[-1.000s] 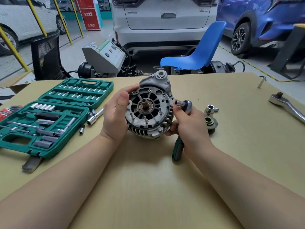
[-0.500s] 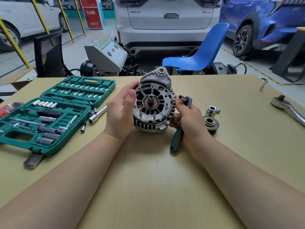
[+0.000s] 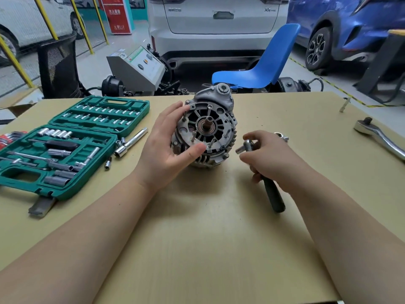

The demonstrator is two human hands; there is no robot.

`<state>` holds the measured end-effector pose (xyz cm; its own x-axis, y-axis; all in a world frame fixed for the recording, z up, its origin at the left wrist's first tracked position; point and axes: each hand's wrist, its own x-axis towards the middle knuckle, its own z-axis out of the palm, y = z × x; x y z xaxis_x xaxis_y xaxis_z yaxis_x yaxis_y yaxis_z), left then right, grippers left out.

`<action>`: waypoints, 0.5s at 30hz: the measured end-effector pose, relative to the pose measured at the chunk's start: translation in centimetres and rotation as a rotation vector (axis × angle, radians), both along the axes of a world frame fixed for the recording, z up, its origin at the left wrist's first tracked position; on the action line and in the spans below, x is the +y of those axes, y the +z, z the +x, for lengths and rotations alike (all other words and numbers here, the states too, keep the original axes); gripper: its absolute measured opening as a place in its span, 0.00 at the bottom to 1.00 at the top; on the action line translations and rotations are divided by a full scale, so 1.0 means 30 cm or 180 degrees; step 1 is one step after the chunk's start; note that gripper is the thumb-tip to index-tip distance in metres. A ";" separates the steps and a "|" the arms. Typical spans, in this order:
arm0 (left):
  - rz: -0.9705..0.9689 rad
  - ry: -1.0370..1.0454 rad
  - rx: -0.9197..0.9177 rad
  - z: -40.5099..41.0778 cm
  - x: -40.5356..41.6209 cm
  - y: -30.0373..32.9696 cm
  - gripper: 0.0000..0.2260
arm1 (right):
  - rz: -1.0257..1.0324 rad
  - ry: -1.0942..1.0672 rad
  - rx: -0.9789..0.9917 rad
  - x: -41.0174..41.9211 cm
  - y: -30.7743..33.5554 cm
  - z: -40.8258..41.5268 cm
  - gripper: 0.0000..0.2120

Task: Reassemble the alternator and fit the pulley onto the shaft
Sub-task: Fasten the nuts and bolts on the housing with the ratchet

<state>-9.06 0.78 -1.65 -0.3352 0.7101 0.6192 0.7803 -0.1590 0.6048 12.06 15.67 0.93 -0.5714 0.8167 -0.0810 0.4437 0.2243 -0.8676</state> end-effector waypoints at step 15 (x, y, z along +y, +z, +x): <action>0.0146 0.0142 0.0494 0.040 0.005 -0.025 0.57 | 0.0990 0.0387 -0.0407 -0.018 0.007 0.020 0.12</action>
<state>-7.87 0.92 -2.40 -0.2635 0.6664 0.6975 0.8707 -0.1469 0.4693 12.67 15.13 1.13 -0.6672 0.7401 0.0837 0.4981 0.5269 -0.6887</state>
